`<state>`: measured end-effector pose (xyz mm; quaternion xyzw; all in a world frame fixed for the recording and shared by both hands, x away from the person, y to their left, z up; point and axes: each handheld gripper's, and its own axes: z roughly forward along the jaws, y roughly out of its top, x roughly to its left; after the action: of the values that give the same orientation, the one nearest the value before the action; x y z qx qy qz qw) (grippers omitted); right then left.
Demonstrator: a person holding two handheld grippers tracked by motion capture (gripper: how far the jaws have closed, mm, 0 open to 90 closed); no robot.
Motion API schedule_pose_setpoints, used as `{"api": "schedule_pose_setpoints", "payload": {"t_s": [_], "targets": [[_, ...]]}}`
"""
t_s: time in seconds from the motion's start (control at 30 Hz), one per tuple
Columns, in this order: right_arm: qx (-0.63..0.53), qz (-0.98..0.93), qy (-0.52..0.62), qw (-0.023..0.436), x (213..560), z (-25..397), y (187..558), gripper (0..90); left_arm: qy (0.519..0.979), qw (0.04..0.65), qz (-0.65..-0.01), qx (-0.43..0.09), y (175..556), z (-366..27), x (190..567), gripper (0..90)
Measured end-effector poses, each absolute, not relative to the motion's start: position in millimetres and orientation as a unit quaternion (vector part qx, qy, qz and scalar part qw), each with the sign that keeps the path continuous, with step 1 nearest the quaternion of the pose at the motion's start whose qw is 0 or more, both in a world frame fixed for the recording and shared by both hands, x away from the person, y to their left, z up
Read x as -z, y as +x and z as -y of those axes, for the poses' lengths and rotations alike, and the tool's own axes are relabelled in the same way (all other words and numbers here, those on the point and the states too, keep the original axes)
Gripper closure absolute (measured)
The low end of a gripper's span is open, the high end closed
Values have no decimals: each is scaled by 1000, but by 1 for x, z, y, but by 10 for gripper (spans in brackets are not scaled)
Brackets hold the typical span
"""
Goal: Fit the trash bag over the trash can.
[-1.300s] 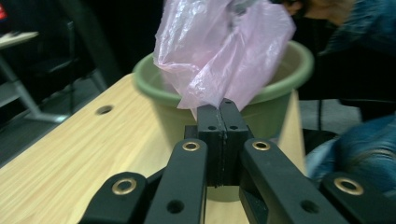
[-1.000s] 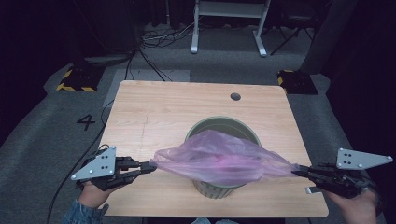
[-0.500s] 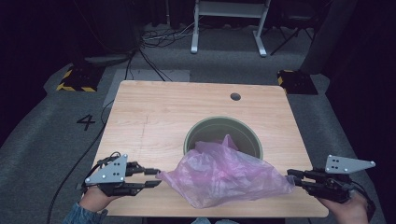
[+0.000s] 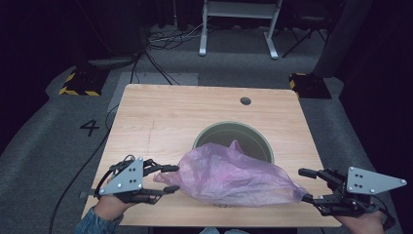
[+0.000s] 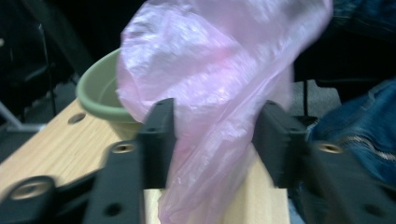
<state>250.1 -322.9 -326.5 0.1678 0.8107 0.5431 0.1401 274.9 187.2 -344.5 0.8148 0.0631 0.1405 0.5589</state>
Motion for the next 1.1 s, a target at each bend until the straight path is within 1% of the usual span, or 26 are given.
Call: {"api": "schedule_pose_setpoints", "payload": {"t_s": [0.07,0.13,0.17,0.23,0.47,0.5,0.53,0.57,0.6,0.63,0.67,0.73,0.77,0.9,1.0,1.1], "targets": [[-543,-812,163,138,323,322,250,366,814,557,-77,-145,281,-184,342,743],[-539,-815,154,143,317,320,248,339,809,562,-91,-147,286,-181,338,823],[-538,-817,151,144,314,320,246,331,805,566,-100,-146,289,-179,336,823],[-538,-817,141,149,307,320,243,325,800,570,-116,-144,294,-176,332,852],[-550,-811,111,164,279,315,230,324,790,575,-142,-155,303,-165,320,858],[-547,-811,117,169,277,313,232,355,791,573,-145,-158,304,-165,320,858],[-541,-814,122,175,277,311,235,410,790,571,-152,-163,307,-163,319,857],[-527,-820,127,184,277,308,239,522,791,569,-156,-164,310,-161,318,857],[-517,-826,126,189,278,304,244,612,789,569,-160,-165,312,-160,318,857],[-510,-828,131,193,279,300,249,679,789,569,-162,-167,315,-159,318,857],[-503,-831,137,193,280,297,255,766,788,569,-166,-168,317,-159,319,857],[-496,-834,150,190,282,292,267,876,784,570,-176,-172,322,-157,319,857],[-497,-832,160,187,284,290,277,899,782,570,-179,-177,325,-157,319,858],[-503,-825,196,167,291,286,314,900,779,547,-209,-225,339,-160,322,857],[-500,-825,219,148,302,282,342,900,774,549,-231,-216,352,-164,329,858],[-497,-823,233,145,312,277,363,900,781,532,-245,-218,364,-162,336,858]]}}
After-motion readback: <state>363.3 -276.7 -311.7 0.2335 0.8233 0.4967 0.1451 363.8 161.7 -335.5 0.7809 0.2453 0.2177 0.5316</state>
